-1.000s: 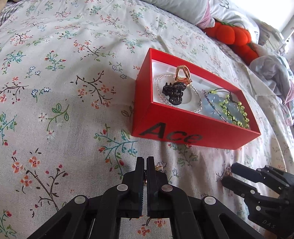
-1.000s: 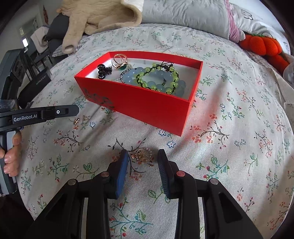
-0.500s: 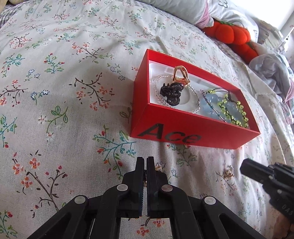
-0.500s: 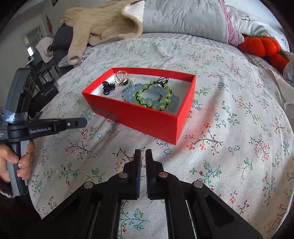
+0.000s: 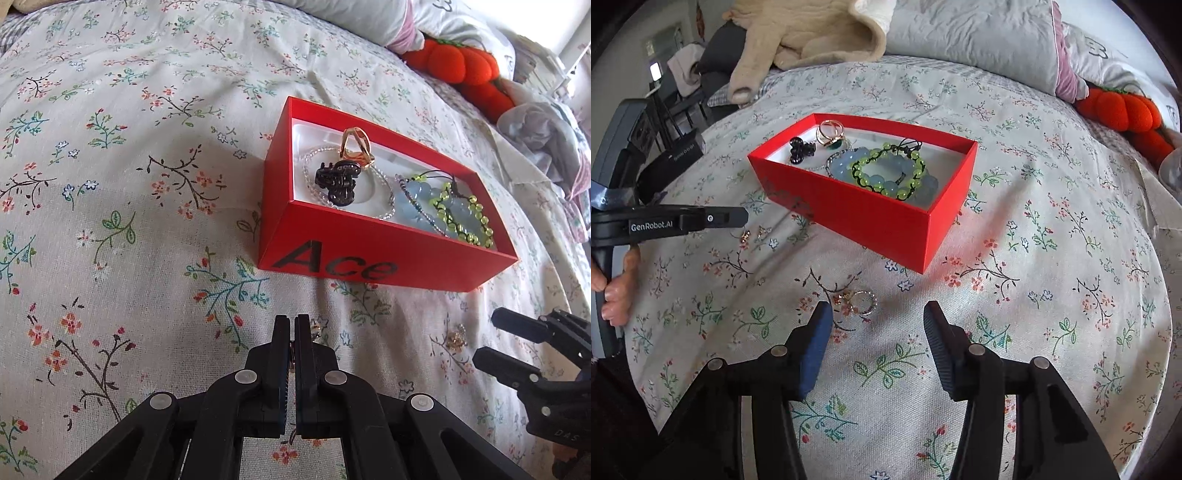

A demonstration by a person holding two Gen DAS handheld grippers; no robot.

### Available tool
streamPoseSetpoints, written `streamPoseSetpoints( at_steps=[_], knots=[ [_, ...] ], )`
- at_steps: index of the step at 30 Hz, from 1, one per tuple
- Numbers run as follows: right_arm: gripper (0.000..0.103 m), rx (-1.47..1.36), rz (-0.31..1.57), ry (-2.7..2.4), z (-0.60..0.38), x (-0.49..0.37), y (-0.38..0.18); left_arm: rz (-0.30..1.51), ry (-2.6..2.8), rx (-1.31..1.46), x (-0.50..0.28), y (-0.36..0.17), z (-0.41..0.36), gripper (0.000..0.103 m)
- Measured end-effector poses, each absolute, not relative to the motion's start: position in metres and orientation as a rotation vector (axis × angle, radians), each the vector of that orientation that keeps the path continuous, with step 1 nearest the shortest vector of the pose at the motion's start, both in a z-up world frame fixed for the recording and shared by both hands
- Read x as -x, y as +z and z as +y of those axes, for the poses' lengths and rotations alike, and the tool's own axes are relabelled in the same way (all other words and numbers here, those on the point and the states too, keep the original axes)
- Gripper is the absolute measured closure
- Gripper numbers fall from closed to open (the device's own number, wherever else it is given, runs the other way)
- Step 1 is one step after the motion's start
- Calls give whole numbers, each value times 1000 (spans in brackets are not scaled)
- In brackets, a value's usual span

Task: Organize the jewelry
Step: 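Lower the right tool onto the gold hoop earring and close it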

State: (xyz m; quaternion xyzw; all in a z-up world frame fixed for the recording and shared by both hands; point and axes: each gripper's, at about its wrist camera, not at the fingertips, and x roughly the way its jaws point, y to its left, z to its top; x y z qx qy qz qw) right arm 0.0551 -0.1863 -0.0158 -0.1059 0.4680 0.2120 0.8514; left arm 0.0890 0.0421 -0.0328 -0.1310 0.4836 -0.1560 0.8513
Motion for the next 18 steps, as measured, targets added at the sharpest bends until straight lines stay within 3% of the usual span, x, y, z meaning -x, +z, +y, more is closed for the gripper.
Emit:
streamPoseSetpoints(
  at_steps=[11,16,18],
  knots=[
    [61,355,966,441,-172,-63,-33,1028,-327,265,-90,-37,37,103],
    [85,372,947,491,-164,-60,-33,1028,-324,267,-92,-37,38,103],
    [89,389,935,491,-161,-57,-32,1025,-324,265,-93,-37,38,103]
  ],
)
